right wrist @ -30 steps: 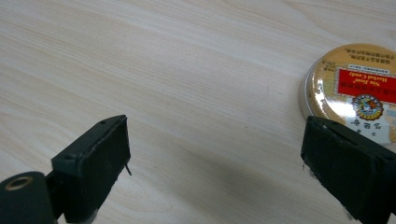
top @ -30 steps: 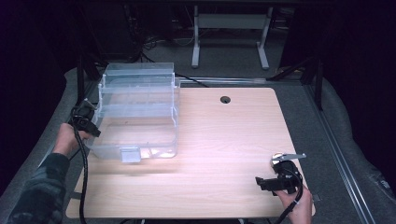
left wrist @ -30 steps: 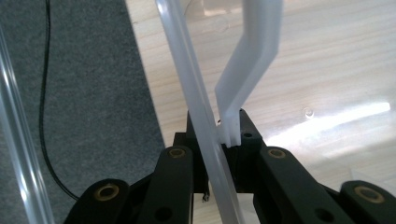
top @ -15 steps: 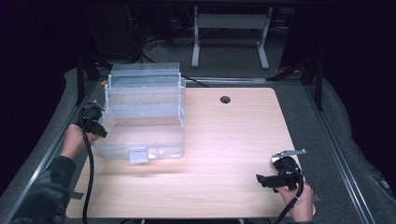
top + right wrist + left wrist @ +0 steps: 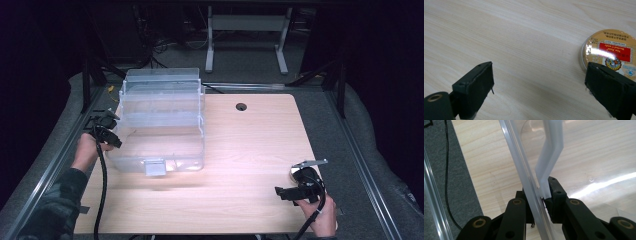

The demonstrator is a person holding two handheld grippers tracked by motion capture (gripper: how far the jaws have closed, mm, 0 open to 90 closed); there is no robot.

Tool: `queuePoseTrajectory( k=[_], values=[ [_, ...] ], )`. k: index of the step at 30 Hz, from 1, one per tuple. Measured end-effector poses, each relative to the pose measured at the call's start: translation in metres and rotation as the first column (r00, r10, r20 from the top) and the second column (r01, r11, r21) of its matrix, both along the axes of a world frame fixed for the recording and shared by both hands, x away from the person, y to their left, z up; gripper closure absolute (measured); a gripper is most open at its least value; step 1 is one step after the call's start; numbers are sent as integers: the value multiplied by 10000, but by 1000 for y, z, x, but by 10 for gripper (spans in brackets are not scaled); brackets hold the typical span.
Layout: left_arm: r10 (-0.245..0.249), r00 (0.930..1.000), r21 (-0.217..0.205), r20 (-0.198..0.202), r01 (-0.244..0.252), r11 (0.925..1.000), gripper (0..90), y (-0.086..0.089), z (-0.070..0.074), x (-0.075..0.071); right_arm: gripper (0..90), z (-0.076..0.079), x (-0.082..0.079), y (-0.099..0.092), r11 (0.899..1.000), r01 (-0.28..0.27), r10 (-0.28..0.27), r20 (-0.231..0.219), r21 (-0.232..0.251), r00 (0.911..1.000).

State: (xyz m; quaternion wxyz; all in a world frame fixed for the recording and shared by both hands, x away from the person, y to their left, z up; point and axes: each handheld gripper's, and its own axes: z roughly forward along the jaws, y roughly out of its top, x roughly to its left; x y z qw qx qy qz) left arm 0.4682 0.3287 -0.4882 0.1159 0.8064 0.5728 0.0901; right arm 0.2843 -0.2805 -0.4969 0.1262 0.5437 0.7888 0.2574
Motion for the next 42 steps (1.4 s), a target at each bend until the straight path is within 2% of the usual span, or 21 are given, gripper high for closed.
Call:
queuePoseTrajectory(
  k=[6, 11, 16, 23, 27, 36, 38, 40, 41, 42],
  values=[
    [-325, 9995, -323, -18, 324, 9990, 713, -7, 0, 0, 80, -1, 0, 0, 10000, -56, 57, -42, 74, 10000],
    [-517, 9987, -157, 48, 518, 9985, 715, -12, 2, -1, 81, -2, -1, 1, 10000, -78, 79, -79, 31, 9999],
    [-682, 9976, -177, 108, 684, 9975, 715, -20, 2, -1, 82, 0, 0, 1, 10000, -41, 41, -58, 6, 10000],
    [-1046, 9945, -234, 102, 1048, 9942, 701, -46, 3, -2, 82, -2, 2, 1, 9999, -99, 100, -133, 53, 9999],
    [-1205, 9927, -677, 106, 1209, 9903, 651, -60, 4, -3, 82, -3, 3, 0, 9999, -124, 126, -172, 108, 9998],
    [-1571, 9875, -622, 124, 1576, 9855, 631, -91, 4, -4, 82, -6, 6, 0, 9997, -171, 176, -271, 195, 9995],
    [-1603, 9870, -805, 85, 1605, 9837, 615, -98, 4, -3, 82, -6, 7, -1, 9997, -169, 174, -284, 170, 9994],
    [-1650, 9863, -816, 85, 1652, 9829, 610, -107, 4, -2, 82, -7, 8, -1, 9998, -142, 145, -291, 120, 9995],
    [-1741, 9847, -751, 70, 1741, 9819, 610, -112, 5, -1, 82, -7, 10, -2, 9993, -248, 258, -328, 294, 9991],
    [-1851, 9827, -689, 75, 1852, 9803, 607, -122, 5, 0, 81, -7, 12, 0, 9998, -159, 163, -315, 132, 9994]
  ],
)
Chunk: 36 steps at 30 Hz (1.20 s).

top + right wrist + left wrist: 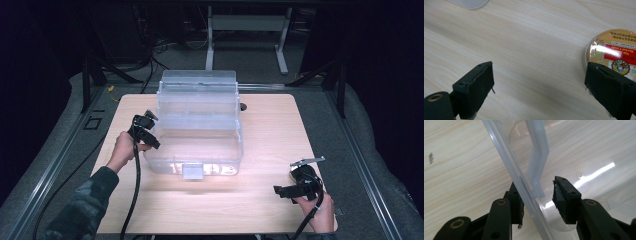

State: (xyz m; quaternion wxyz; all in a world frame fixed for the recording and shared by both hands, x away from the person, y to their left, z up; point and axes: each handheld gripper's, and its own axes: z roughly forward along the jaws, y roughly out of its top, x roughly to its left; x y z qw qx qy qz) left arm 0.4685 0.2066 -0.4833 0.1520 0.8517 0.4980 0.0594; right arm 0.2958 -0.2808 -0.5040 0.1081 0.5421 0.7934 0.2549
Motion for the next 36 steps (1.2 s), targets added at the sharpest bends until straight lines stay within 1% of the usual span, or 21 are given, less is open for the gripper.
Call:
queuePoseTrajectory(
  k=[1, 2, 3, 4, 5, 7, 12, 15, 16, 17, 18, 19, 20, 26, 27, 30, 31, 32, 33, 34, 36],
  values=[
    [0, 10000, 0, 0, 0, 10000, 605, 0, 0, 0, 81, 0, 0, 0, 10000, 0, 0, 0, 0, 10000],
    [-4, 10000, -31, -5, 4, 10000, 605, -5, 0, 0, 81, 0, 1, -1, 9992, -252, 256, -107, 321, 9996],
    [-77, 10000, -20, 6, 77, 10000, 604, -9, 0, 1, 81, 0, 2, -1, 9991, -250, 253, -86, 354, 9996],
    [-143, 9999, -18, -4, 143, 9999, 598, -14, 0, 0, 81, 0, 2, 0, 9999, -102, 102, -30, 42, 9999],
    [-182, 9998, -15, -16, 182, 9998, 594, -18, 0, 0, 81, 0, 3, 0, 9999, -104, 105, -40, 71, 9999],
    [-239, 9997, -44, -20, 239, 9997, 591, -23, 0, 0, 81, 1, 4, -2, 10000, -64, 64, -28, -66, 10000],
    [-312, 9995, -99, -103, 311, 9995, 581, -32, 1, -4, 79, 2, 7, -6, 10000, -86, 86, -121, -32, 9999],
    [-459, 9989, -120, -105, 457, 9989, 569, -32, 4, -8, 79, 3, 9, -8, 9999, -101, 101, -132, -12, 9999],
    [-514, 9986, -186, -101, 512, 9985, 611, -31, 4, -9, 79, 3, 10, -9, 10000, -59, 57, -180, -63, 9998],
    [-520, 9985, -475, -189, 511, 9976, 611, -29, 4, -10, 79, 3, 10, -9, 10000, -59, 57, -180, -63, 9998],
    [-572, 9979, -613, -288, 554, 9966, 620, -29, 4, -12, 79, 2, 11, -9, 10000, -76, 75, -188, -55, 9998],
    [-637, 9976, -678, -263, 618, 9958, 630, -29, 3, -14, 79, 2, 12, -9, 9999, -127, 127, -212, 2, 9997],
    [-696, 9973, -690, -255, 677, 9953, 635, -31, 2, -16, 79, 2, 13, -8, 9999, -82, 80, -190, -87, 9998],
    [-1109, 9937, -451, -187, 1100, 9929, 634, -37, 0, -18, 79, 2, 17, -6, 9996, -273, 272, -229, -25, 9994],
    [-1159, 9931, -481, -181, 1149, 9922, 629, -36, 0, -18, 79, 3, 17, -6, 9997, -194, 191, -235, -134, 9995],
    [-1407, 9900, -598, -134, 1396, 9884, 617, -34, 0, -17, 78, 4, 18, -8, 9998, -181, 178, -238, -124, 9996],
    [-1508, 9885, -638, -140, 1496, 9867, 607, -34, 1, -17, 77, 4, 19, -9, 9998, -149, 145, -250, -156, 9996],
    [-1591, 9870, -938, -224, 1564, 9832, 518, -31, 2, -17, 75, 5, 20, -11, 9998, -146, 143, -237, -129, 9996],
    [-1609, 9865, -1203, -287, 1564, 9803, 453, -29, 4, -16, 73, 6, 20, -11, 9998, -130, 126, -247, -176, 9996],
    [-1646, 9859, -1240, -294, 1598, 9793, 453, -26, 6, -16, 73, 6, 20, -11, 9998, -130, 126, -247, -176, 9996],
    [-1602, 9869, -1333, -183, 1564, 9787, 334, -21, 13, -18, 67, 8, 22, -12, 9997, -129, 124, -247, -224, 9996]
  ],
)
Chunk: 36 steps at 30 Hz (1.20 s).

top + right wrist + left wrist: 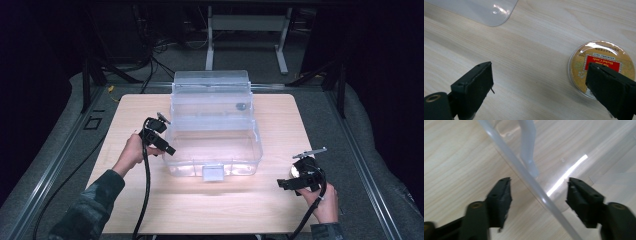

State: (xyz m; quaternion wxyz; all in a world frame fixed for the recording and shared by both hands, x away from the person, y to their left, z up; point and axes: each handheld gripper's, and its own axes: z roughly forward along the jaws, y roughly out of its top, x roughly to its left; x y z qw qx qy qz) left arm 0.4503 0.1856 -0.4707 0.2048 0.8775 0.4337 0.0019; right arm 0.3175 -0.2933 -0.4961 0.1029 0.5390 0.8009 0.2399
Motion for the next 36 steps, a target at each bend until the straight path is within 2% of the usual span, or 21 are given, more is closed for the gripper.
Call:
queuePoseTrajectory(
  k=[2, 6, 7, 10, 14, 15, 18, 19, 20, 23, 28, 29, 31, 33, 36],
  values=[
    [-5, 10000, -267, -76, 3, 9996, 257, 7, 7, -2, 58, 2, 2, -1, 10000, -11, 11, -19, -81, 10000],
    [-18, 10000, -403, 32, 19, 9992, 149, 22, 19, -7, 44, 4, 10, -6, 9995, -30, 24, -198, -299, 9998],
    [-47, 10000, -406, 80, 50, 9992, 149, 26, 22, -9, 44, 4, 10, -6, 9995, -30, 24, -198, -299, 9998],
    [-63, 9999, -320, 126, 67, 9995, 115, 37, 30, -14, 41, 5, 17, -9, 9982, 23, -45, -365, -602, 9993],
    [-57, 9995, 8, 308, 57, 10000, 78, 52, 35, -23, 39, 5, 27, -14, 9959, 98, -150, -565, -901, 9983],
    [1, 9996, 75, 284, -3, 10000, 65, 55, 35, -25, 38, 5, 30, -15, 9966, 73, -130, -693, -822, 9975],
    [94, 9995, 309, 302, -103, 9995, 46, 67, 31, -30, 38, 2, 37, -19, 9934, 213, -311, -850, -1129, 9959],
    [117, 9995, 374, 278, -127, 9992, 40, 70, 30, -32, 38, 1, 40, -21, 9954, 107, -206, -1037, -948, 9944],
    [192, 9995, 422, 237, -202, 9989, 24, 74, 28, -33, 38, -3, 45, -22, 9904, 242, -396, -1113, -1363, 9930],
    [345, 9992, 472, 206, -354, 9983, 13, 84, 23, -36, 39, -7, 52, -25, 9889, 274, -478, -1381, -1462, 9893],
    [575, 9982, 472, 143, -581, 9972, 2, 95, 13, -41, 40, -12, 58, -28, 9851, 343, -612, -1574, -1684, 9856],
    [628, 9979, 495, 130, -634, 9968, 3, 97, 12, -41, 42, -14, 59, -29, 9872, 317, -584, -1691, -1563, 9839],
    [724, 9973, 439, 111, -728, 9964, 3, 101, 10, -42, 44, -17, 61, -30, 9827, 402, -720, -1732, -1808, 9822],
    [846, 9964, 390, 78, -848, 9956, 2, 104, 8, -42, 49, -19, 63, -31, 9847, 367, -688, -1870, -1703, 9799],
    [1045, 9945, 354, 26, -1045, 9939, 1, 110, 5, -41, 58, -22, 66, -31, 9826, 384, -752, -2001, -1819, 9769]
  ],
)
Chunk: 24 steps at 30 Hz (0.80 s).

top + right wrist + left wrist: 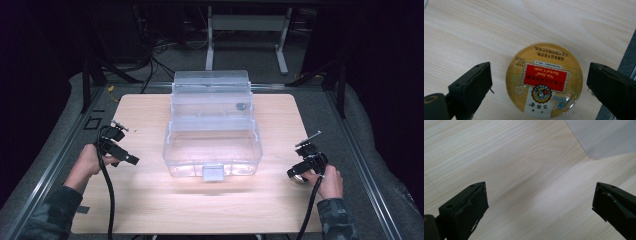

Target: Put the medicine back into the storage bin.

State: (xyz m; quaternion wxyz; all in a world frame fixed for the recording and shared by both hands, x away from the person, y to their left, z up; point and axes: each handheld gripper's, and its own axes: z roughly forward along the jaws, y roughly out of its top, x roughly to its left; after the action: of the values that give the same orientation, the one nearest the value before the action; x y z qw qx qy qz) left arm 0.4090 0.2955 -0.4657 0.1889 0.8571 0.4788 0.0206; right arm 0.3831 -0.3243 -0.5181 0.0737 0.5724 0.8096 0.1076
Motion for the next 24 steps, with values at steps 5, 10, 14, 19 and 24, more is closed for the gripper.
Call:
queuePoseTrajectory(
  k=[5, 10, 14, 19, 24],
  values=[
    [138, 9998, 90, -138, -137, 9999, 1, 8, -8, -1, 87, -5, 3, 1, 9999, 1, -4, -214, -127, 9998],
    [262, 9993, 7, -278, -262, 9997, 1, 13, -14, -2, 135, -9, 5, 1, 9997, 1, -12, -474, -239, 9989],
    [362, 9989, 1, -315, -362, 9993, 1, 15, -17, -3, 159, -11, 5, 1, 9996, 45, -60, -538, -285, 9985],
    [416, 9984, -13, -394, -416, 9991, 1, 19, -22, -3, 195, -12, 6, 0, 9993, 12, -32, -564, -365, 9984],
    [484, 9978, -125, -447, -490, 9987, 1, 22, -25, -2, 199, -12, 6, 0, 9995, -159, 143, -562, -285, 9983]
  ],
)
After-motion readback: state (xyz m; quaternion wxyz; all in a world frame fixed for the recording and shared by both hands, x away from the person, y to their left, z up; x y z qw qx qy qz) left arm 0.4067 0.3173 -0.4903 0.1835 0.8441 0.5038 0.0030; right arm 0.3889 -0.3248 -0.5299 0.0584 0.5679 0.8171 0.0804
